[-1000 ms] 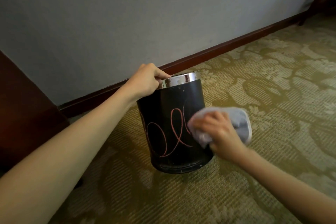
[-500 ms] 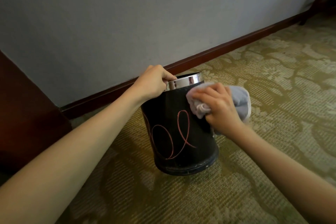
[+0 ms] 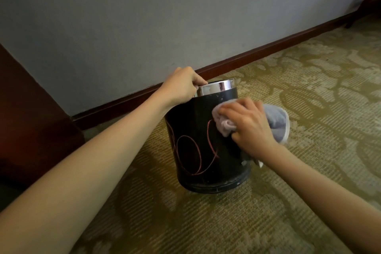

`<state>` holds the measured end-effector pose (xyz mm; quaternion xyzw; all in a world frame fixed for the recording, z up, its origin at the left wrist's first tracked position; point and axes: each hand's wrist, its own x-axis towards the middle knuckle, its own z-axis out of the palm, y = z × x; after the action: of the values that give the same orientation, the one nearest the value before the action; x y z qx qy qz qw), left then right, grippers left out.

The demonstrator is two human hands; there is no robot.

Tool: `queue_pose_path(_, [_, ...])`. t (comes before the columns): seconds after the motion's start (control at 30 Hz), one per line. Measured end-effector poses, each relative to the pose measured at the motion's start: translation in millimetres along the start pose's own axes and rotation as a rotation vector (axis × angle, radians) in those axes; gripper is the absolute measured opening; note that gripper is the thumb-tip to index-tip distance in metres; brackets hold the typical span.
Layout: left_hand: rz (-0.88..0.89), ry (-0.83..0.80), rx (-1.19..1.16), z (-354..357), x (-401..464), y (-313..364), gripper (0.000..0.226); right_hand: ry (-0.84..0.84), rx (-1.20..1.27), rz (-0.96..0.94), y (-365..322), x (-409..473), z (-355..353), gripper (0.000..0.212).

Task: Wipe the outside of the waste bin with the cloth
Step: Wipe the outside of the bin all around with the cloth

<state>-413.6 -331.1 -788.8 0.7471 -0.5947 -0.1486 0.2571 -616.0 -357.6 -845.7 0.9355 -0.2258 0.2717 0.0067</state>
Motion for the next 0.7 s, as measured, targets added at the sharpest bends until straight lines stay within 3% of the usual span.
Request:
queue_pose_path(0.13, [-0.016,-0.007,0.019,-5.3,2.4,-1.8,0.044,0.037,-0.011,0.016,-1.0,-2.9,9.2,0.037])
queue_pose_path(0.3, [-0.038,-0.020,0.008,-8.8,5.2,-5.7,0.035,-0.209,-0.001,-0.198,-17.8,-93.6,29.9,0.032])
queue_pose_path(0.4, [-0.024,-0.033,0.017,-6.2,5.3,1.6,0.034,-0.287,0.028,-0.206,-12.1,-100.5,25.2,0.025])
queue_pose_path(0.6, [-0.014,-0.043,0.066,0.7,11.8,21.6,0.034,0.017,0.045,0.051,8.7,1.8,-1.3,0.035])
queue_pose_path(0.7, [-0.048,-0.031,0.084,3.1,17.3,24.1,0.038,0.088,0.051,0.067,15.7,15.7,-0.5,0.035])
